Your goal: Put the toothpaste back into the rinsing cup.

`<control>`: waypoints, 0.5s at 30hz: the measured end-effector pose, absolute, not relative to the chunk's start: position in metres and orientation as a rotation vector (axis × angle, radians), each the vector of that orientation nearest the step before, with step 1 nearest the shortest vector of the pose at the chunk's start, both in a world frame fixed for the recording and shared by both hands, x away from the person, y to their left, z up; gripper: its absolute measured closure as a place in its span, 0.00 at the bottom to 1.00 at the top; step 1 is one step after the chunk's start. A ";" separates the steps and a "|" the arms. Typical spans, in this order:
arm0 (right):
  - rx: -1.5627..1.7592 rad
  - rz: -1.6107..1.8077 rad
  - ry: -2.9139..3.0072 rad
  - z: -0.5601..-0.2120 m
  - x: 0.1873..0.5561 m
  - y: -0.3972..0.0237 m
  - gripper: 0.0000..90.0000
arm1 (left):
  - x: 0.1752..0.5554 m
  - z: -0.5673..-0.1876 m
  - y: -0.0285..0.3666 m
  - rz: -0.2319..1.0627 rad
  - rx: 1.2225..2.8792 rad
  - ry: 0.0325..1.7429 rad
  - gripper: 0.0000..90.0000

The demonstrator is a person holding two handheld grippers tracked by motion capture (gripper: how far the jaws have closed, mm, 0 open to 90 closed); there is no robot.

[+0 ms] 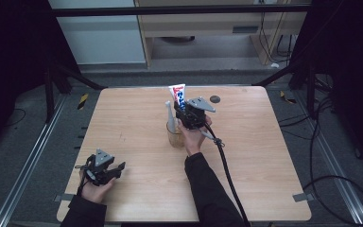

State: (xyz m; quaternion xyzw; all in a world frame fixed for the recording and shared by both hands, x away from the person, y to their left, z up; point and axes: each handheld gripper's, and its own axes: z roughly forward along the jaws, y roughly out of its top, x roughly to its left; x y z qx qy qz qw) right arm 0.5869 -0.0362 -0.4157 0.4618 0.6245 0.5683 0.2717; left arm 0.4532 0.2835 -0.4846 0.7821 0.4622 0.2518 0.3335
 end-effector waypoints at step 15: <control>1.234 1.470 1.771 -0.424 0.584 -0.031 0.73 | 0.453 -0.485 0.284 0.659 2.042 1.209 0.53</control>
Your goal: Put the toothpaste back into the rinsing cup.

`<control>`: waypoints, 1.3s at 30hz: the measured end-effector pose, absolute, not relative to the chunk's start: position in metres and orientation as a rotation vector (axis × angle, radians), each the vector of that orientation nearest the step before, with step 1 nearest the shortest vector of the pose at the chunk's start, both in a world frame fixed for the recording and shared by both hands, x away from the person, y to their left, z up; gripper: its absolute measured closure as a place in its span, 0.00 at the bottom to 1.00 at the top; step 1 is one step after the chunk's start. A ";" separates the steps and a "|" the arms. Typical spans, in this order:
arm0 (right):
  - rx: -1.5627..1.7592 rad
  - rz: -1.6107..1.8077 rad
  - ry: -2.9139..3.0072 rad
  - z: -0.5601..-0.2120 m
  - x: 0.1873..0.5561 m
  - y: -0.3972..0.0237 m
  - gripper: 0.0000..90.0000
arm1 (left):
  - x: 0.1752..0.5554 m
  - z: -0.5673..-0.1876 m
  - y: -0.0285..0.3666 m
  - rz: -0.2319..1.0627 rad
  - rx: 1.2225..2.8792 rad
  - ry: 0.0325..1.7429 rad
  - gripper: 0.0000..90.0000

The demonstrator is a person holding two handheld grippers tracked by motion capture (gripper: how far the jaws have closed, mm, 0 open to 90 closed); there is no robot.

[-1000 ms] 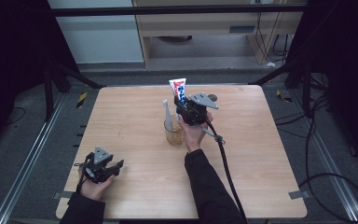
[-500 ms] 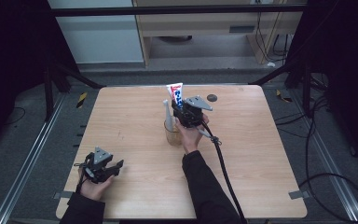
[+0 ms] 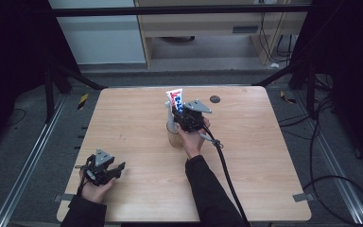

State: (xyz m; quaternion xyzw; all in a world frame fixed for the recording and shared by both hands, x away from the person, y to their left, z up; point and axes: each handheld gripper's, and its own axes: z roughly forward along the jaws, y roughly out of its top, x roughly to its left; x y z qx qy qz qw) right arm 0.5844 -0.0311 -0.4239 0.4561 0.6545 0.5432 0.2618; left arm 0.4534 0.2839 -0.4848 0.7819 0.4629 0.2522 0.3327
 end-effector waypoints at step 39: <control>1.143 1.219 2.074 -0.410 0.538 -0.082 0.39 | 0.454 -0.487 0.283 0.651 2.052 1.217 0.53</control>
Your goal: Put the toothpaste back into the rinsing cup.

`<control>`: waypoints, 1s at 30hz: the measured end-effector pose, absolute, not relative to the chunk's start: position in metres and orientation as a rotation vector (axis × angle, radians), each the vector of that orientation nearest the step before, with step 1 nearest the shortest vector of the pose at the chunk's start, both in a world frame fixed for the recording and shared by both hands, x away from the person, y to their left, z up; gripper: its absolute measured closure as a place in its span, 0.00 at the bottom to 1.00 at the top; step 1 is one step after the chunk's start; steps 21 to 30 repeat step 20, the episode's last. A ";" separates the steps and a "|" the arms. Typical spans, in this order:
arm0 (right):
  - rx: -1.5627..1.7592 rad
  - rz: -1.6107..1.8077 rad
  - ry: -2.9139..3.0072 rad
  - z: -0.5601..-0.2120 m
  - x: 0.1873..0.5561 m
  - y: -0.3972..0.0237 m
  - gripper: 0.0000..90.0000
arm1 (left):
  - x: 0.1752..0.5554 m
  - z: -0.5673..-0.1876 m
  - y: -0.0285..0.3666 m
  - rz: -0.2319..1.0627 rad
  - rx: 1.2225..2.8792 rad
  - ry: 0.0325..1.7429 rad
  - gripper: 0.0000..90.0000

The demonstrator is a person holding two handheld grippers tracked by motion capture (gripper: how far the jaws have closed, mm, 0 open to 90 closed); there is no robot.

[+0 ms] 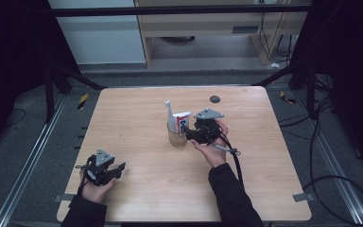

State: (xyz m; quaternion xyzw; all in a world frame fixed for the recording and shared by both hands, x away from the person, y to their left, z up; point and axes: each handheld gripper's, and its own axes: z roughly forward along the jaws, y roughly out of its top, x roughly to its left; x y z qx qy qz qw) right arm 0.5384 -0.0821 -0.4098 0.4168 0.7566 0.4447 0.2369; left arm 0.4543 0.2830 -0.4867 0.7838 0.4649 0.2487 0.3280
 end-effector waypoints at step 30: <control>1.270 1.005 2.174 -0.454 0.479 -0.169 0.29 | 0.454 -0.487 0.282 0.643 2.048 1.222 0.48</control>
